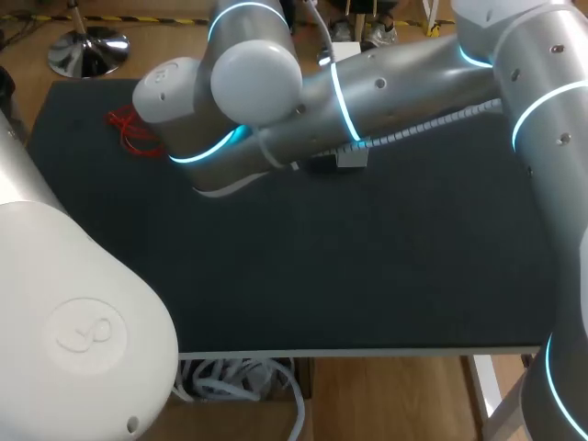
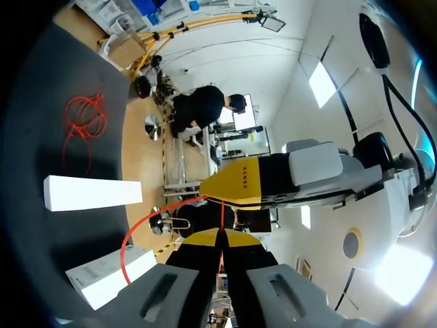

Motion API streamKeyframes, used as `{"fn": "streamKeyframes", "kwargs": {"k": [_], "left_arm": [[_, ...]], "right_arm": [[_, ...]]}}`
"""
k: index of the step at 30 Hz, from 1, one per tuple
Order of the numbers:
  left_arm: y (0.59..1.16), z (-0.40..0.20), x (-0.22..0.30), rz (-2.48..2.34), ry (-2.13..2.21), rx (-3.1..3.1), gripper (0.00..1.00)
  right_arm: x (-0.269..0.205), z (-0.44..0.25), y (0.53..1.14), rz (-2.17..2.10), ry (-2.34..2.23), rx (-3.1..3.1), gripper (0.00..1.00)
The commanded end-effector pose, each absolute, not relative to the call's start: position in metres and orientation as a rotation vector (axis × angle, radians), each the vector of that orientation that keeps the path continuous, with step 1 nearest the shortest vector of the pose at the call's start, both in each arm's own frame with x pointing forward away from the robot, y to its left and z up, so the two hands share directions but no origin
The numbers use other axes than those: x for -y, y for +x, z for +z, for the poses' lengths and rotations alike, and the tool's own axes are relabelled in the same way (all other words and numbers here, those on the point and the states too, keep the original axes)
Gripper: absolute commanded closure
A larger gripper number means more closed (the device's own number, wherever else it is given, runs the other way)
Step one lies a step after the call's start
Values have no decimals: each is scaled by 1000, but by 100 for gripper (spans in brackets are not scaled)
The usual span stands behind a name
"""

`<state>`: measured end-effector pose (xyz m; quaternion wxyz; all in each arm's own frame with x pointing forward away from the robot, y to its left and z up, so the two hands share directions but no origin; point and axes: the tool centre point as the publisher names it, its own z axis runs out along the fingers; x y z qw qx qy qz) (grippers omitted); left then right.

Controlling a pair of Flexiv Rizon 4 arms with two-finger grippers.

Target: Grab the tape and strap the tape.

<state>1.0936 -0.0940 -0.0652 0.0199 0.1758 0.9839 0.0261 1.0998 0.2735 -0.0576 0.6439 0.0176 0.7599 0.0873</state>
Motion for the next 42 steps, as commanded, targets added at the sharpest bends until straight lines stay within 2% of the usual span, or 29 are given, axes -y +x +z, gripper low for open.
{"fn": "streamKeyframes", "kwargs": {"k": [1,42], "left_arm": [[1094,-64,95,86,545,-3055,100],[1094,-64,95,86,545,-3055,100]], "right_arm": [[-277,-55,1099,199,36,-1741,100],[-282,-56,1099,266,46,-1756,100]]}}
